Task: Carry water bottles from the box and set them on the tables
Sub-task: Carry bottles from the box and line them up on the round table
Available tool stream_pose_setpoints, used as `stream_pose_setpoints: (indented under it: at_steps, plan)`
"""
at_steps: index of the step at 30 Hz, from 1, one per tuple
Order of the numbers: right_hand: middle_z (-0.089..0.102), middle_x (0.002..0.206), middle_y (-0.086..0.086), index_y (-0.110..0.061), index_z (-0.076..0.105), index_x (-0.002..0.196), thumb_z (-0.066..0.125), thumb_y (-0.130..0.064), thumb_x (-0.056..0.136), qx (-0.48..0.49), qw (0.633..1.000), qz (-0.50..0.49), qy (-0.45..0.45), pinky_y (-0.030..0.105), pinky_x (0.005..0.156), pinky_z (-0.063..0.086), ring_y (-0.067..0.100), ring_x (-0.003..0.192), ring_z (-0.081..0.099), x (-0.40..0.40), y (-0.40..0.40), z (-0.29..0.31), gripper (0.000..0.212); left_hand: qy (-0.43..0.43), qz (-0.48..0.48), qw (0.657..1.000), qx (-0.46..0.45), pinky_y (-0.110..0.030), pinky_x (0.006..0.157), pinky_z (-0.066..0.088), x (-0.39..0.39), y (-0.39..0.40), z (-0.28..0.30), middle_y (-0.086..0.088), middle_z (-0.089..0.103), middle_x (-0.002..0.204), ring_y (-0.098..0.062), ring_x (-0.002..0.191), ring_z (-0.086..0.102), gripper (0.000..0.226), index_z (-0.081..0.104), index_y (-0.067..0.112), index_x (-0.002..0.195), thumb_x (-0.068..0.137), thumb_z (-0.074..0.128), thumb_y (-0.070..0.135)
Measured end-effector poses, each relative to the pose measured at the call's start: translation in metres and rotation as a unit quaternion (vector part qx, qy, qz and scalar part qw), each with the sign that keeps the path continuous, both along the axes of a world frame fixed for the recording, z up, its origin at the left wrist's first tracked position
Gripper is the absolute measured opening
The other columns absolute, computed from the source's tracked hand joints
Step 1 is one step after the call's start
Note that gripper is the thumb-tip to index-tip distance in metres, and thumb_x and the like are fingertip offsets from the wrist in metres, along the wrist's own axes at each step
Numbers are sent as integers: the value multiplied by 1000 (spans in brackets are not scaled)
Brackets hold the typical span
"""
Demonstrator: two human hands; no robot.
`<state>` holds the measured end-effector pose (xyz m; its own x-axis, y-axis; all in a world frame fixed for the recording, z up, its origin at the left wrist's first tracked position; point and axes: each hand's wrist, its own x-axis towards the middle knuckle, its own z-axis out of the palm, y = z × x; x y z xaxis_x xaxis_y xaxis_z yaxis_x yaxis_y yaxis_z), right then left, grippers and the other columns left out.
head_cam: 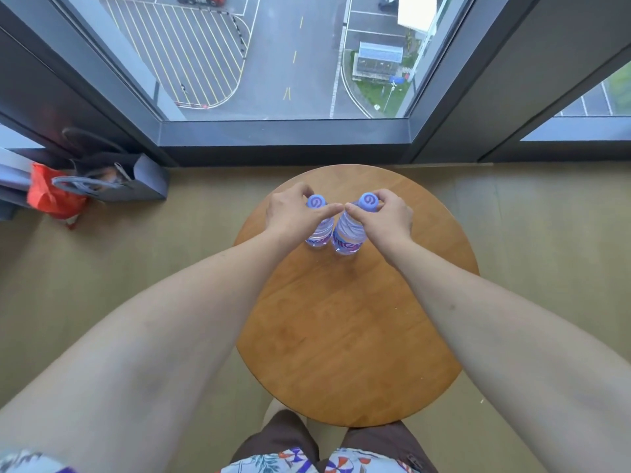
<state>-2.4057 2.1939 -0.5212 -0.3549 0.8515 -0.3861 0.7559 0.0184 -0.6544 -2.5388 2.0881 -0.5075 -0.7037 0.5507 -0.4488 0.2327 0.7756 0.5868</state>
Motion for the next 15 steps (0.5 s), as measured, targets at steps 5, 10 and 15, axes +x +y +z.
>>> stream_pose_setpoints:
  at_steps: [5, 10, 15]
  plan:
    - [71, 104, 4, -16, 67, 110, 79, -48, 85, 6, 1000, 1, -3, 34, 76, 58, 22, 100, 66, 1, 1, 2, 42, -11, -18, 1000, -6, -41, 89, 57, -3, -4, -1, 1, 69, 107, -20, 103, 64, 68, 69, 26, 111, 68, 74, 79]
    - [68, 111, 3, -19, 62, 116, 81, -44, 84, 11, 1000, -3, 0, 34, 77, 59, 20, 102, 64, -1, 1, 5, 45, -26, -37, 998, 40, -32, 87, 53, -6, -14, -7, 5, 71, 121, -11, 106, 61, 55, 74, 28, 119, 78, 77, 64]
    - [68, 109, 5, -18, 57, 111, 85, -32, 83, 10, 1000, 15, 21, 27, 71, 55, 20, 97, 66, -6, -3, 6, 41, -11, -34, 998, 59, -41, 96, 55, -9, -8, -6, 2, 74, 116, -17, 109, 65, 46, 75, 24, 117, 85, 74, 58]
